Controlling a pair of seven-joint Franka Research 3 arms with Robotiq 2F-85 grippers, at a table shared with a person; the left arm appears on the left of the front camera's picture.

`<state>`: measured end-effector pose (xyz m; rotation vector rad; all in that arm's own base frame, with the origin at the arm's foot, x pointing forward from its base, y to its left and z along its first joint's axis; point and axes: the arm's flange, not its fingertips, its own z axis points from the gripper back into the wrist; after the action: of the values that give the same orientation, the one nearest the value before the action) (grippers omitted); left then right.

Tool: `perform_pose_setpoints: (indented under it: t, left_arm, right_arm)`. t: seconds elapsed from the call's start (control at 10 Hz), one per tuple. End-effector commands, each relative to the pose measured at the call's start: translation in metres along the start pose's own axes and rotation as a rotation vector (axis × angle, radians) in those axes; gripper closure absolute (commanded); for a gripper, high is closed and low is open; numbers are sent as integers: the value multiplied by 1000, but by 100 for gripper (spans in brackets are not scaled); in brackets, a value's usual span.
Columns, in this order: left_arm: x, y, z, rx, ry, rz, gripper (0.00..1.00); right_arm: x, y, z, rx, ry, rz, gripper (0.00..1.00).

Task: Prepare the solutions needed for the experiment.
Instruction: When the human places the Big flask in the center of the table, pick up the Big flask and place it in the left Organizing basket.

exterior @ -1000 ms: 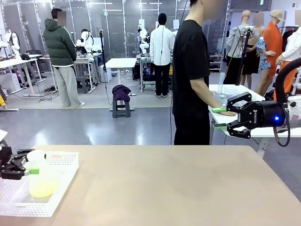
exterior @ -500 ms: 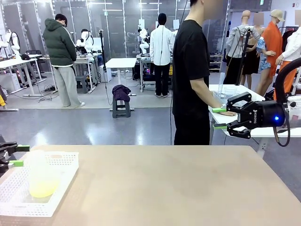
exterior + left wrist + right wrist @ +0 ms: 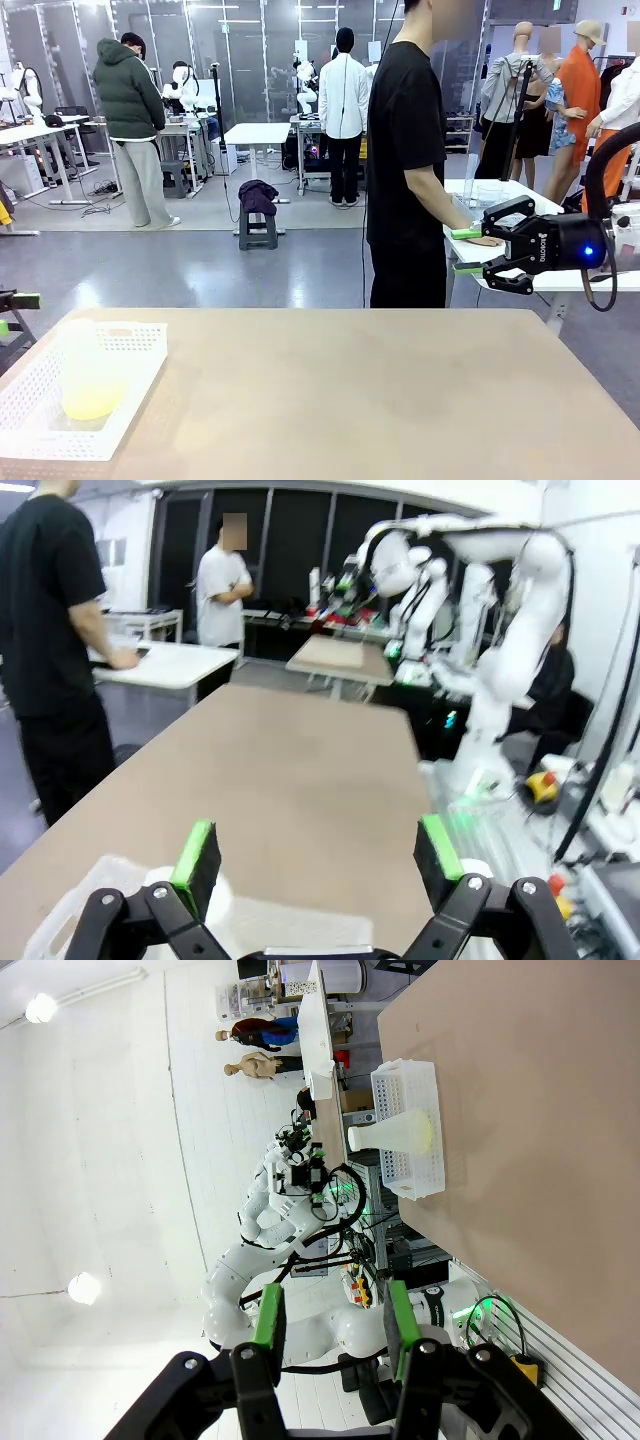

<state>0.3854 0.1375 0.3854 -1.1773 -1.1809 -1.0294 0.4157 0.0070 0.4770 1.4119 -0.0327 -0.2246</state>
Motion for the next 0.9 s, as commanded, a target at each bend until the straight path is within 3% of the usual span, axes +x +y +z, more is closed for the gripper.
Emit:
perform_pose_setpoints:
  t: [0.0,0.2,0.6,0.8]
  left_arm:
    - [35,-19,-16,45,-83,160,0]
    - [55,-26,-56,85,-125,303,0]
    - [76,-24,-149,-104,26,568,0]
    - [78,-15,-171,-247,58,840,0]
  right_arm:
    - [0,1,1,9,6,3,49]
    - [0,1,1,9,6,3,49]
    - [0,1,1,9,6,3,49]
    - [0,1,1,9,6,3,49]
